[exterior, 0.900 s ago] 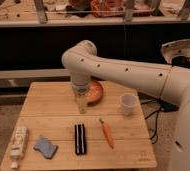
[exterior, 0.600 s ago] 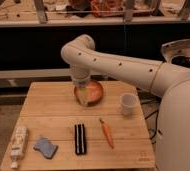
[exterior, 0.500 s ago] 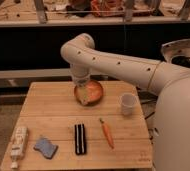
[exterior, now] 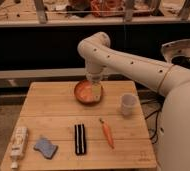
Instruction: Move the arm in a circular motion
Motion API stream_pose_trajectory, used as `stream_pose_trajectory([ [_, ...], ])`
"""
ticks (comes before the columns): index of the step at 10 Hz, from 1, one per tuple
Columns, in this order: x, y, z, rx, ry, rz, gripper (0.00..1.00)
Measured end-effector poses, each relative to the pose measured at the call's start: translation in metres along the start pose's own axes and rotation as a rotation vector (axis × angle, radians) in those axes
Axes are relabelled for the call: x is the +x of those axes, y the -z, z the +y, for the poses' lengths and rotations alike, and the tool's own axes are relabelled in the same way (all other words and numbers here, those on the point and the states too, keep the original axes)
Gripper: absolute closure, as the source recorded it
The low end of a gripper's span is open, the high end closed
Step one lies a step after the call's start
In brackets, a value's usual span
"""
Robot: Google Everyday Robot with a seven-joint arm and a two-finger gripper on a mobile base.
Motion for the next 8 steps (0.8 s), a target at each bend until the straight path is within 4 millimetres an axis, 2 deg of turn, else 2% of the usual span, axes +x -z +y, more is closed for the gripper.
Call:
stream_pose_trajectory([
  [2,0.035,-0.002,-0.001,0.008,-0.037,0.003,0.2],
  [6,0.09,-0.003,0.006,0.007,-0.122,0.009,0.2],
  [8,0.121,-0.004,0.023,0.002,-0.184,0.009,0.2],
])
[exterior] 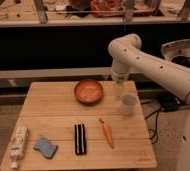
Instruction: Move the arm in a circular motion
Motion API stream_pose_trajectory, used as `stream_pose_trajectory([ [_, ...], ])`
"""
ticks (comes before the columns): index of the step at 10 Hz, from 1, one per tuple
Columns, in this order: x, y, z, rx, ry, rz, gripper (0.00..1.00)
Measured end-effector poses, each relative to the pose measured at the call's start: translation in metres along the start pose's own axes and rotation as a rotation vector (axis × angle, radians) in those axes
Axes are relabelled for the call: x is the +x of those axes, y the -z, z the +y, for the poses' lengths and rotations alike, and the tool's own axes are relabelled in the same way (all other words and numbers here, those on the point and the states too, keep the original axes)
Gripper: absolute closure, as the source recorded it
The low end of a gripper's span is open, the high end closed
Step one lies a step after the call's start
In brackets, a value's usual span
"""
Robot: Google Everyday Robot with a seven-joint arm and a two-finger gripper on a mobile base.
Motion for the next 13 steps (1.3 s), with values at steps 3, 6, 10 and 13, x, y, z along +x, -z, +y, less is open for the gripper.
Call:
stream_pose_trajectory([
  [3,0.028,-0.002,0.035,-0.014,-0.066,-0.003,0.2],
  [6,0.035,0.001,0.069,-0.019,-0.101,-0.002,0.2],
  [10,0.022,0.01,0.114,-0.016,-0.113,-0.021,0.2],
  [13,-0.009,0.019,0.143,-0.008,-0.106,-0.047,0.2],
])
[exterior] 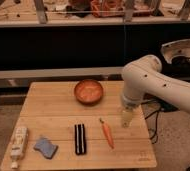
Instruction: Move the arm in a circular motion
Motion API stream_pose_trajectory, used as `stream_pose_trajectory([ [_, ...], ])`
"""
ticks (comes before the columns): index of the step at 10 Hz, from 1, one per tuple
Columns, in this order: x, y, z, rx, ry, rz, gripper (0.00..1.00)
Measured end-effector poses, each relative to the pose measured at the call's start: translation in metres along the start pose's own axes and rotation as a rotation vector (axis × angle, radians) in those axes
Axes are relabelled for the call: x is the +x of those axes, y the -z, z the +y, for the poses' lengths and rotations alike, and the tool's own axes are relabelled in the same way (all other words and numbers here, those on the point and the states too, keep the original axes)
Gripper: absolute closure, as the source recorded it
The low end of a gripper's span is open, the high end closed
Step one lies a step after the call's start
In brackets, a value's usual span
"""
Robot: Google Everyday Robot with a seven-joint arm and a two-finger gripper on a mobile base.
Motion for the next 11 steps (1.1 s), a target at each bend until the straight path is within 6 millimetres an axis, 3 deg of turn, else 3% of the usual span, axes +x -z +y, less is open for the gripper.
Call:
stream_pose_trajectory([
  [4,-0.058,0.006,0.017,0.004,0.074,-0.029,0.2],
  [7,-0.125,0.0,0.008,-0.006,0.195,-0.054,0.2],
  [9,-0.16,-0.005,-0.017,-0.008,0.278,-0.049,0.2],
  [11,-0.174,-0.012,-0.054,-0.013,0.33,-0.038,0.2],
])
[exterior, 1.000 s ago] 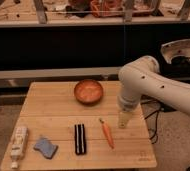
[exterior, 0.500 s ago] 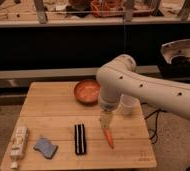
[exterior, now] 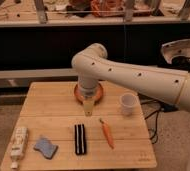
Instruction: Move the arm in a circular motion
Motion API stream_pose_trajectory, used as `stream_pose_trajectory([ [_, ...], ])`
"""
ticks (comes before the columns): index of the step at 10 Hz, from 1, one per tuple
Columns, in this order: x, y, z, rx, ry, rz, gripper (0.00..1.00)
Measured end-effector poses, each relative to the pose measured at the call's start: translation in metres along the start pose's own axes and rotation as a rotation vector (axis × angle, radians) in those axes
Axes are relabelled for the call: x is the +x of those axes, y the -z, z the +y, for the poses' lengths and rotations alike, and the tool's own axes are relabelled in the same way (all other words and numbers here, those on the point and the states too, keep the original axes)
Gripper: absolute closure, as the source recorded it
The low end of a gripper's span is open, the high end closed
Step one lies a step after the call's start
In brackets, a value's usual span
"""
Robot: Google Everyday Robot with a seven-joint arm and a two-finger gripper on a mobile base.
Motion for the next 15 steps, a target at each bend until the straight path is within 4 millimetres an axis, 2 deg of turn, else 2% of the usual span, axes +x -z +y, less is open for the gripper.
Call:
stream_pose_trajectory([
  [1,0.002,-0.003,-0.013,-0.001,0.013,0.004,0.2],
  [2,0.007,-0.007,-0.042,0.002,0.032,0.005,0.2],
  [4,0.024,-0.013,-0.069,0.007,0.042,0.018,0.2],
  [6,0.061,-0.025,-0.097,0.006,0.036,0.046,0.2],
  [7,0.082,-0.028,-0.101,0.0,0.023,0.056,0.2],
  [8,0.102,-0.029,-0.101,-0.003,0.004,0.062,0.2],
  [10,0.159,-0.029,-0.094,-0.013,-0.069,0.081,0.2],
  [11,0.177,-0.028,-0.09,-0.015,-0.097,0.087,0.2],
  [12,0.207,-0.025,-0.078,-0.017,-0.145,0.093,0.2],
  [13,0.223,-0.023,-0.07,-0.017,-0.174,0.097,0.2],
  [14,0.246,-0.018,-0.053,-0.02,-0.222,0.098,0.2],
  [15,0.273,-0.012,-0.028,-0.019,-0.283,0.101,0.2],
])
